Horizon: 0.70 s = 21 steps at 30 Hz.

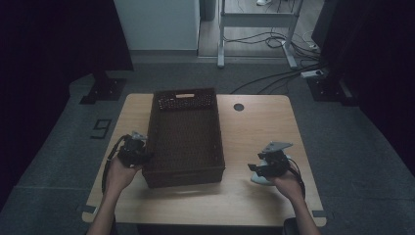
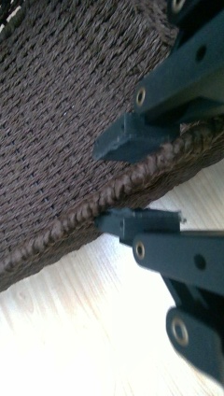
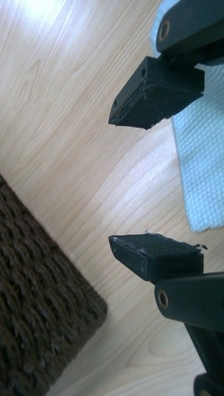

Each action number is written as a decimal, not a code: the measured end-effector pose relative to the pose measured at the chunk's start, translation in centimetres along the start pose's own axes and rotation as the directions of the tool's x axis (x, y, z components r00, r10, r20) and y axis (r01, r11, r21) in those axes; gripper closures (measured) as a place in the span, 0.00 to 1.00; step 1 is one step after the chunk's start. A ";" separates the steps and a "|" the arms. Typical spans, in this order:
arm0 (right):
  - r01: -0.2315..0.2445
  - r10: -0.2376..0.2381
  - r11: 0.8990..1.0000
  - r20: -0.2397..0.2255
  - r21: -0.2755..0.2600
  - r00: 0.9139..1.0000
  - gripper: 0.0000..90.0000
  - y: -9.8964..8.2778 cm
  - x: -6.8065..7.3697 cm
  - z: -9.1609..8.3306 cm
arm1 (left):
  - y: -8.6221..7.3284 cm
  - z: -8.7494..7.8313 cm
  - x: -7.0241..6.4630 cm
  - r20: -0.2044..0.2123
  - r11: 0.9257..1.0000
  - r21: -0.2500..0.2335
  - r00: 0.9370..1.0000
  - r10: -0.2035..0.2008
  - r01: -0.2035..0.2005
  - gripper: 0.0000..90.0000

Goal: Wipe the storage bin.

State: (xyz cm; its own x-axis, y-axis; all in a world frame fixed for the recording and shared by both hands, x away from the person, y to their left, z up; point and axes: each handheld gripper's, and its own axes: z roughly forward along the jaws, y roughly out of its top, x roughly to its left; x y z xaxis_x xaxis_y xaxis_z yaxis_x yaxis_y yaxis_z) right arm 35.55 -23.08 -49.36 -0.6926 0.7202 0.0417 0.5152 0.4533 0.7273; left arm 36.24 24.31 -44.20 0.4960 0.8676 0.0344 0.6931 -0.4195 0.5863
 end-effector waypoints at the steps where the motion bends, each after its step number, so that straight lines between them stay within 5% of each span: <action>1: -0.007 0.007 1.000 0.005 -0.003 1.000 0.39 -0.1 -0.2 -0.1 | 0.0 0.0 0.0 -0.005 1.000 0.001 1.000 0.003 -0.003 0.75; 5: -0.025 0.025 1.000 0.018 -0.009 1.000 0.39 -0.4 -0.8 -0.5 | 0.1 0.0 0.0 -0.018 1.000 0.009 1.000 0.009 -0.009 0.79; 21: -0.079 0.082 0.996 0.077 -0.045 0.994 0.39 -1.1 -2.5 -1.7 | -0.9 -0.6 1.3 0.095 1.000 0.011 0.995 0.024 -0.025 0.85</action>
State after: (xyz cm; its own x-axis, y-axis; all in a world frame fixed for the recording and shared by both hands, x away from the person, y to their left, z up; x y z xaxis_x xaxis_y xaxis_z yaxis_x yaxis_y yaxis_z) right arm 35.85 -26.23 -49.08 -0.6067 0.7935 0.0482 0.5448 0.3709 0.7521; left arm 35.96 25.94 -44.20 0.5601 0.8279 -0.0290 0.6863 -0.4441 0.5760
